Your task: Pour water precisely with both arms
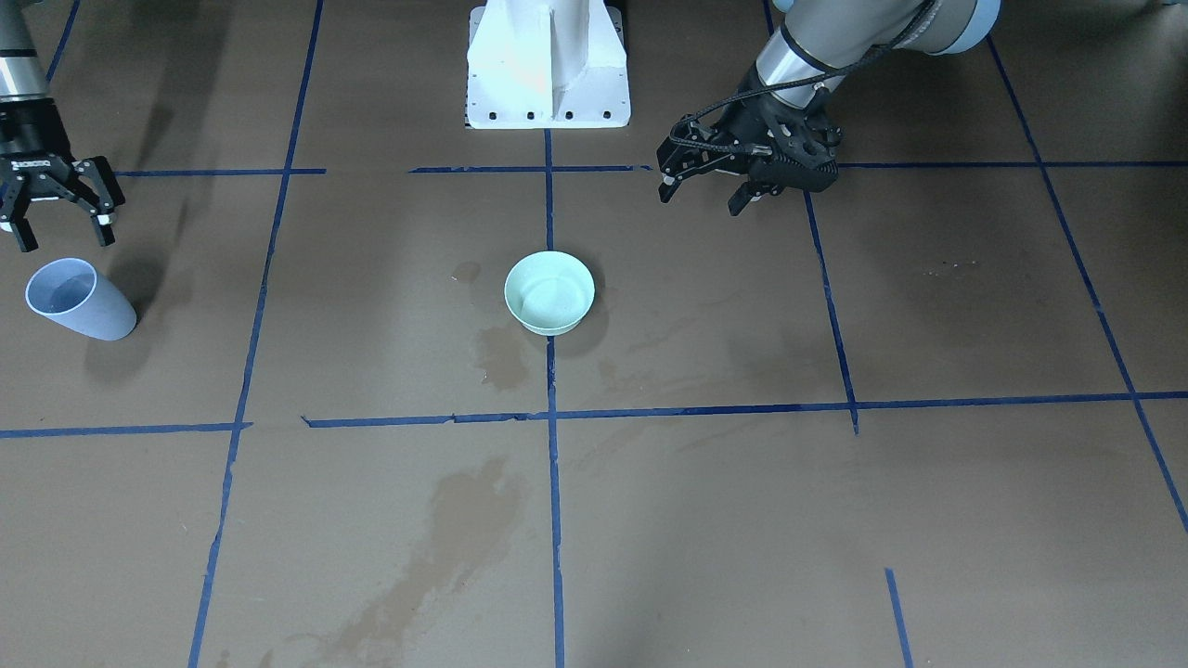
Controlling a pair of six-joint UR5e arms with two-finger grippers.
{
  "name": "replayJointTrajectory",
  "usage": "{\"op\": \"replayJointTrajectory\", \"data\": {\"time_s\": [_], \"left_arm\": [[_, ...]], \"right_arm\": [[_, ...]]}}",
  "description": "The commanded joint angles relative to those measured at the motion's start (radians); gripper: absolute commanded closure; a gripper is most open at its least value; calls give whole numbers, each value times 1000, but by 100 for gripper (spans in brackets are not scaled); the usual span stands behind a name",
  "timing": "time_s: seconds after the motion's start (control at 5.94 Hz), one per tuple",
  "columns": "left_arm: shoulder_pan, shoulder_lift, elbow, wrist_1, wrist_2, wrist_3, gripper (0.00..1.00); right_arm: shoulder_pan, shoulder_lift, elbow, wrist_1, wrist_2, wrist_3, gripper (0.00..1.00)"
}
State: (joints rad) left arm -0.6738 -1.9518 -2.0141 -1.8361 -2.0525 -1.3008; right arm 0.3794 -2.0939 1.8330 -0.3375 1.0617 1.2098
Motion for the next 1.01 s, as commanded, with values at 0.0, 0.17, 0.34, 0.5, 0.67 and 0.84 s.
{"op": "replayJointTrajectory", "data": {"time_s": [0.0, 0.17, 0.34, 0.5, 0.67, 0.84], "left_arm": [[-4, 1, -5, 6, 0, 0, 0], [-10, 1, -5, 6, 0, 0, 0], [-12, 1, -5, 6, 0, 0, 0], [-12, 1, -6, 6, 0, 0, 0], [-13, 1, -6, 6, 0, 0, 0], [-16, 1, -11, 6, 0, 0, 0]], "right_arm": [[-228, 40, -117, 2, -394, 78, 0], [-240, 49, -123, 5, -416, 80, 0], [-240, 55, -168, 6, -471, 95, 2], [-240, 110, -204, 9, -524, 111, 1], [-240, 118, -210, 11, -538, 111, 1], [-238, 124, -240, 68, -557, 111, 1]]}}
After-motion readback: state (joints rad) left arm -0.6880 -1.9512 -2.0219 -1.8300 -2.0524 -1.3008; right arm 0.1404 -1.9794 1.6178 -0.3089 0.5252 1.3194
